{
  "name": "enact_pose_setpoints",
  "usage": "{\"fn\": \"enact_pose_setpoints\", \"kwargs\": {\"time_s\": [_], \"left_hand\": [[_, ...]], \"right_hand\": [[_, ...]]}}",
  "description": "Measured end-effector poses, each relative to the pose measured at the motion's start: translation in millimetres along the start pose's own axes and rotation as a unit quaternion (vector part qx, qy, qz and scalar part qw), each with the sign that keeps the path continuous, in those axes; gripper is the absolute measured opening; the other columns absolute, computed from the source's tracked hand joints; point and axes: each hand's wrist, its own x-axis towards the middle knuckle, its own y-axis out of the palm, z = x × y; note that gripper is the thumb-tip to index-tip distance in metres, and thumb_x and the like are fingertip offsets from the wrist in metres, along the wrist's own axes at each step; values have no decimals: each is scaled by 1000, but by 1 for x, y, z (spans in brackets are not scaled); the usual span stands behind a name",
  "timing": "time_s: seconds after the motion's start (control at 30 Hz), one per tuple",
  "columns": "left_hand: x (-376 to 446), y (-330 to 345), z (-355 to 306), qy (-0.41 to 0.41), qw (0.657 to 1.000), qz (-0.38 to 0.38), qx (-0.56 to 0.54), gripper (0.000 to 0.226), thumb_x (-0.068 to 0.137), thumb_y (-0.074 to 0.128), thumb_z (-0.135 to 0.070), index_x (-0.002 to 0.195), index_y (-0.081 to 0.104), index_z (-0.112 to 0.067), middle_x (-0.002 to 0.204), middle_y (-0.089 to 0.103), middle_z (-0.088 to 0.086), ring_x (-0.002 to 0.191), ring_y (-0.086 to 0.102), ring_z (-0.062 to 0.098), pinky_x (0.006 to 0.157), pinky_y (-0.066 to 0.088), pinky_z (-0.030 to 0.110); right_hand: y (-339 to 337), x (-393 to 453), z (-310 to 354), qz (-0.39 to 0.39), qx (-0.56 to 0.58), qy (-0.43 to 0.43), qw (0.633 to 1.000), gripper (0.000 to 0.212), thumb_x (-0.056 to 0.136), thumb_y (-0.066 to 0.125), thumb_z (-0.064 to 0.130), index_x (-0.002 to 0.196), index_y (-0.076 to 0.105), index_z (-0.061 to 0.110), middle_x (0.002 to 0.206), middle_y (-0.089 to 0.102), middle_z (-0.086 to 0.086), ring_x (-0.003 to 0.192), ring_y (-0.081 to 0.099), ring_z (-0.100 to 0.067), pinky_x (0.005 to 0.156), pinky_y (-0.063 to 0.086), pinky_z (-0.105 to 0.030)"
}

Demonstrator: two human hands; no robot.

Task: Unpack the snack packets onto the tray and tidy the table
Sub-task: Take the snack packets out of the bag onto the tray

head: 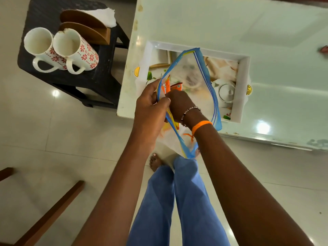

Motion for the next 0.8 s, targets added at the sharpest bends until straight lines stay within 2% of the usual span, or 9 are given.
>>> {"fn": "enact_pose_setpoints", "kwargs": {"time_s": [0.17,0.23,0.33,0.4,0.47,0.53,0.63,0.73,0.8], "left_hand": [[5,19,-3,-25,999,26,-30,45,84,46,3,113,56,-29,84,64,-7,66,64,1,54,52,19],[6,26,-3,-25,999,36,-13,44,84,47,1,111,56,-31,89,64,-2,70,65,6,58,55,25],[9,41,-1,-18,998,53,14,42,84,49,0,113,54,-30,89,60,2,69,62,10,61,55,27],[12,51,1,-15,998,55,40,43,84,52,-1,121,51,-24,87,53,6,64,57,10,56,54,22],[14,63,5,-8,996,55,66,48,84,56,-3,128,48,-21,80,46,0,60,52,7,51,52,16],[14,73,7,-3,994,60,87,54,83,58,-5,132,45,-22,74,40,-7,56,53,1,51,51,13],[13,88,7,0,990,73,116,58,81,57,-3,134,42,-23,74,38,-9,48,51,-9,56,54,18],[11,100,6,0,987,74,141,61,80,55,-1,135,41,-24,74,38,-10,56,52,-5,69,56,31],[11,106,6,0,985,76,154,61,80,53,-1,134,41,-27,75,39,-10,65,51,4,80,56,41]], "right_hand": [[-39,-46,-25,-153,202,4,967,15,69,70,10,85,71,10,85,71,-1,84,64,-14,75,44,-19],[-50,-60,-42,-192,239,16,952,15,68,68,0,78,65,10,73,60,12,73,56,-3,69,41,-12],[-67,-82,-72,-268,290,34,918,28,66,59,-11,78,57,14,75,54,16,74,52,10,69,40,-5],[-74,-95,-92,-304,328,40,893,33,68,59,-12,81,55,18,81,59,13,82,56,7,77,46,-11],[-78,-106,-114,-326,405,63,852,35,73,61,-10,87,57,22,95,65,-6,95,63,-19,85,52,-34],[-81,-114,-137,-339,480,97,803,35,77,60,-7,96,59,22,108,62,-18,99,62,-34,85,53,-46],[-79,-122,-171,-323,529,149,771,33,82,54,-8,107,58,13,112,58,-15,102,59,-31,88,52,-48],[-77,-121,-201,-312,491,206,787,37,81,51,-13,110,59,10,110,59,-13,102,59,-30,86,54,-44],[-78,-115,-219,-327,429,233,809,41,79,47,-15,112,61,5,109,61,-14,98,59,-25,77,56,-27]]}}
